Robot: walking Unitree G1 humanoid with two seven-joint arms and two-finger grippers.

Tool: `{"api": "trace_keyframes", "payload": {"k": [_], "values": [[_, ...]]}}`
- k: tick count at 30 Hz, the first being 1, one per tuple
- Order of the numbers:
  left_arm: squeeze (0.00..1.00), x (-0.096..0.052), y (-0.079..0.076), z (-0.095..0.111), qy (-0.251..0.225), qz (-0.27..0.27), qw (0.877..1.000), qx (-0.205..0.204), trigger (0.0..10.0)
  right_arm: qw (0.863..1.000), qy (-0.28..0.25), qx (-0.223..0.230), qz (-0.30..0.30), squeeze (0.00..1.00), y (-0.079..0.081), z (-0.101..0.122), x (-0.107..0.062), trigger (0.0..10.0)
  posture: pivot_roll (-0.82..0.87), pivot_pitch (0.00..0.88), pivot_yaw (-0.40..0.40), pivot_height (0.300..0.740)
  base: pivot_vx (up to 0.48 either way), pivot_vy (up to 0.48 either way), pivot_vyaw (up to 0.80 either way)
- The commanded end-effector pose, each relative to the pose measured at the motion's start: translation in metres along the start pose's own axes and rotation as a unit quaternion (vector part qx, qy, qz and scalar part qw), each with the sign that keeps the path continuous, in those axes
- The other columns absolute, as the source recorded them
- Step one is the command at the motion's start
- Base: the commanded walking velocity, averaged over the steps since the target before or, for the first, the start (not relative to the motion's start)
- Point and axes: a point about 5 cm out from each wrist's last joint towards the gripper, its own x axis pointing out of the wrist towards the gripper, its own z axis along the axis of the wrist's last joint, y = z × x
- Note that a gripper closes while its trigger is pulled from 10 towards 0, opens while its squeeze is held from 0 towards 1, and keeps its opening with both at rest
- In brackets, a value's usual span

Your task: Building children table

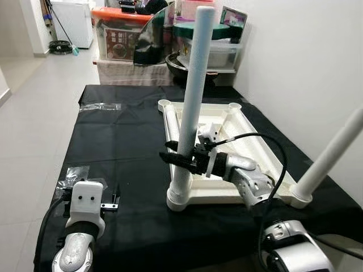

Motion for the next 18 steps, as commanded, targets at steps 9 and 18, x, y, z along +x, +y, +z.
{"api": "trace_keyframes", "payload": {"k": [9, 18], "values": [[0.0, -0.002, 0.001, -0.005, 0.006, 0.005, 1.0, 0.004, 10.0, 0.963, 0.113, -0.048, -0.239, 0.0, 0.0, -0.039, -0.019, 10.0, 0.09, 0.0, -0.113, 0.74, 0.0, 0.0, 0.0], [0.0, 0.001, 0.0, -0.005, 0.006, 0.005, 1.0, 0.003, 10.0, 0.846, 0.186, 0.038, -0.498, 0.0, -0.031, -0.066, -0.058, 10.0, 0.09, 0.0, -0.118, 0.74, 0.0, 0.0, 0.0]]}}
